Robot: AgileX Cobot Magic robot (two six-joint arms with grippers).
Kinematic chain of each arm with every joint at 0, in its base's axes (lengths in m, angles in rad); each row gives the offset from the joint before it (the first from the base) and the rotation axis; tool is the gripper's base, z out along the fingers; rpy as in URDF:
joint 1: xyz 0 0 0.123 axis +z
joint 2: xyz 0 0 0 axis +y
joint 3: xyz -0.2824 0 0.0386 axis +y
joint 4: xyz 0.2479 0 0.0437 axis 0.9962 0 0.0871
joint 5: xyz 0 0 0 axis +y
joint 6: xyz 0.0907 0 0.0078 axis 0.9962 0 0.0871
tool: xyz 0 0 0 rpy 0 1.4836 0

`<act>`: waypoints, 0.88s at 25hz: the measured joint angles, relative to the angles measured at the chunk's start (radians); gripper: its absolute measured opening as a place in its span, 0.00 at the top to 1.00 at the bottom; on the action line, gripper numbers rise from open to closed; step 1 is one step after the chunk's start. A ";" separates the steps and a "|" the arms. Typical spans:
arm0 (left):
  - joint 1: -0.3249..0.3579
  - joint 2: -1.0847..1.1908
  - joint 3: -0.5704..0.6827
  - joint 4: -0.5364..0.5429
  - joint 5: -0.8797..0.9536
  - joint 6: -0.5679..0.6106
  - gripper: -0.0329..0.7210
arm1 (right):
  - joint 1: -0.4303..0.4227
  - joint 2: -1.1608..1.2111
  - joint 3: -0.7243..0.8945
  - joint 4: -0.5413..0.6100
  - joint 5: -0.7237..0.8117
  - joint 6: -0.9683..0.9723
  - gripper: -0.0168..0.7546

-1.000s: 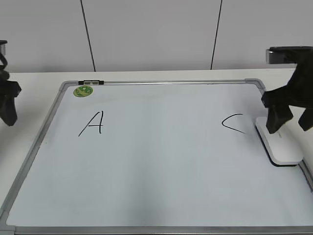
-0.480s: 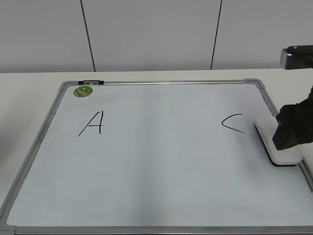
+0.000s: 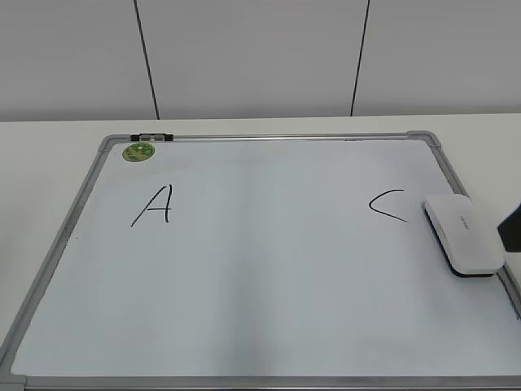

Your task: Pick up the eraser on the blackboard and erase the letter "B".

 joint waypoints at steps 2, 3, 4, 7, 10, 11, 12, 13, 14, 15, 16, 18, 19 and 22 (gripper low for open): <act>0.000 -0.072 0.033 0.002 0.032 -0.002 0.31 | 0.000 -0.069 0.036 0.000 0.007 0.000 0.26; 0.000 -0.109 0.047 0.002 0.043 -0.010 0.31 | 0.000 -0.109 0.056 0.000 0.013 0.000 0.26; 0.000 -0.143 0.058 0.002 0.059 -0.020 0.31 | 0.000 -0.149 0.077 -0.002 0.015 0.000 0.26; 0.000 -0.229 0.073 0.002 0.088 -0.038 0.31 | 0.000 -0.256 0.141 -0.023 0.027 0.000 0.26; 0.000 -0.297 0.074 0.002 0.092 -0.042 0.32 | 0.000 -0.360 0.209 -0.054 0.048 -0.002 0.26; 0.000 -0.316 0.074 0.000 0.094 -0.044 0.33 | 0.000 -0.390 0.229 -0.062 0.064 -0.002 0.26; 0.000 -0.329 0.074 0.000 0.094 -0.044 0.33 | 0.000 -0.408 0.245 -0.065 0.071 -0.002 0.26; 0.000 -0.337 0.074 -0.002 0.096 -0.044 0.33 | 0.000 -0.432 0.260 -0.072 0.080 -0.002 0.26; 0.000 -0.342 0.076 -0.003 0.096 -0.044 0.33 | 0.000 -0.454 0.279 -0.072 0.085 -0.002 0.26; 0.000 -0.346 0.080 -0.004 0.096 -0.044 0.33 | 0.000 -0.467 0.291 -0.072 0.092 -0.002 0.26; 0.000 -0.346 0.086 -0.008 0.096 -0.044 0.33 | 0.000 -0.492 0.316 -0.088 0.106 -0.002 0.26; 0.000 -0.346 0.107 -0.015 0.086 -0.044 0.33 | 0.000 -0.511 0.335 -0.103 0.129 -0.002 0.26; 0.000 -0.346 0.110 -0.020 0.080 -0.044 0.33 | 0.000 -0.518 0.340 -0.107 0.137 -0.002 0.26; 0.000 -0.346 0.117 -0.025 0.070 -0.045 0.33 | 0.000 -0.522 0.344 -0.113 0.143 -0.002 0.26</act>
